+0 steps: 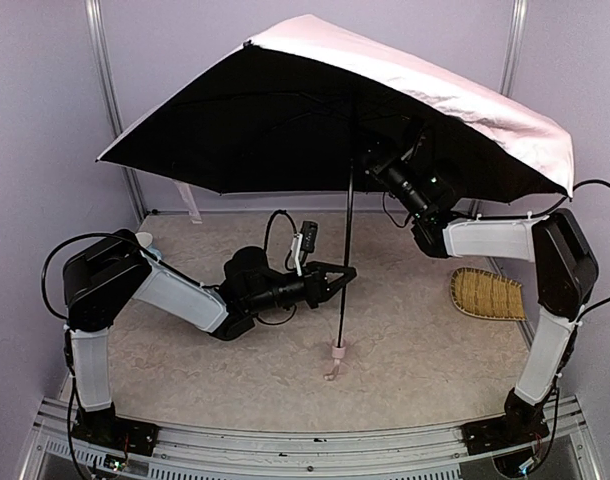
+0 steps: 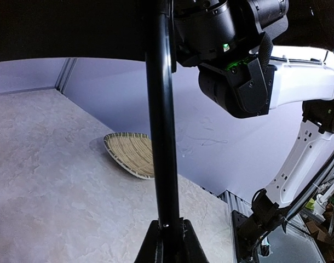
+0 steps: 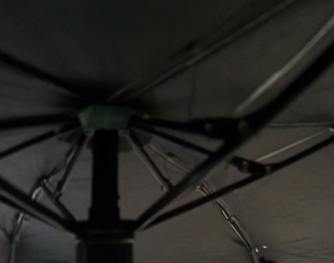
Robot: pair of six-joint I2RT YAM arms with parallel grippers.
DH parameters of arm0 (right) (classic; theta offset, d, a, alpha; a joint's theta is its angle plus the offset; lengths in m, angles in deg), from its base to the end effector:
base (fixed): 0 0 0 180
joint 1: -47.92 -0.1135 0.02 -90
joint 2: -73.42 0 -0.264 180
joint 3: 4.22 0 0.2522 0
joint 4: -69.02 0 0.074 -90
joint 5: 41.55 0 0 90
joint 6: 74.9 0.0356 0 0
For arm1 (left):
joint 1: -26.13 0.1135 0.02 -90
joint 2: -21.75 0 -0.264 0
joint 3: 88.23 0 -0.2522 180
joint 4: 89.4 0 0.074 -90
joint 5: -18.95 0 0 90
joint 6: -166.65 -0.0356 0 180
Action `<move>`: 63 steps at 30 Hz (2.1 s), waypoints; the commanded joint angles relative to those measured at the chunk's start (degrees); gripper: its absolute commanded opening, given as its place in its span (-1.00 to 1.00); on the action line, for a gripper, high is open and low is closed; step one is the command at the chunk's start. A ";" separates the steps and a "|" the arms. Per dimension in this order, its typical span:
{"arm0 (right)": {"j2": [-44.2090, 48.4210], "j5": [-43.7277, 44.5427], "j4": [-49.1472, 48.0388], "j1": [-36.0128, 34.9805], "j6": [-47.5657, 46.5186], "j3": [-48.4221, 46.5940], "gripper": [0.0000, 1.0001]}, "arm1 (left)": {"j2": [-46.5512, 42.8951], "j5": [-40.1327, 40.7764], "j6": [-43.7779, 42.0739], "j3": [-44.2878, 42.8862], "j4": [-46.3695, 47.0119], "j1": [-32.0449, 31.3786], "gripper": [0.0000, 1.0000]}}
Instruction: Put away the umbrella
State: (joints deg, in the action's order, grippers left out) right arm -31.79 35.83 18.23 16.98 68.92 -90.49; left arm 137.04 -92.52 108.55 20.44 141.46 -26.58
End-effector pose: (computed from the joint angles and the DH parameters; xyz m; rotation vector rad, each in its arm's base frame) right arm 0.3564 0.2227 0.3438 0.0038 1.1390 1.4455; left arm 0.2445 -0.3426 0.1900 0.6270 1.5153 -1.4427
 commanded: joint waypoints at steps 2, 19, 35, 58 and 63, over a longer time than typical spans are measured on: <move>1.35 1.85 -0.68 0.44 -0.85 1.95 0.39 | 0.78 0.06 -3.33 -0.95 4.03 -0.30 -1.00; -1.97 -4.42 -2.00 0.53 0.80 -3.33 -0.08 | 0.88 -0.31 -3.46 -1.41 2.80 0.06 -1.00; -0.41 -3.97 -4.18 1.03 -0.58 0.67 -0.43 | 1.13 -0.26 -3.00 -1.36 3.20 -0.03 -1.00; -0.13 -4.93 -3.44 1.91 -2.72 -1.47 -0.48 | 1.33 -0.67 -3.32 -1.49 3.12 -0.11 -1.00; -0.41 -4.79 -4.17 1.93 -2.61 -1.14 -0.99 | 1.33 -0.82 -3.29 -1.59 3.13 -0.11 -1.00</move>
State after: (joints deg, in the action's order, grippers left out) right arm -33.21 30.91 15.60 18.12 66.63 -90.56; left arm 138.39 -92.00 108.37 20.42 140.43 -26.56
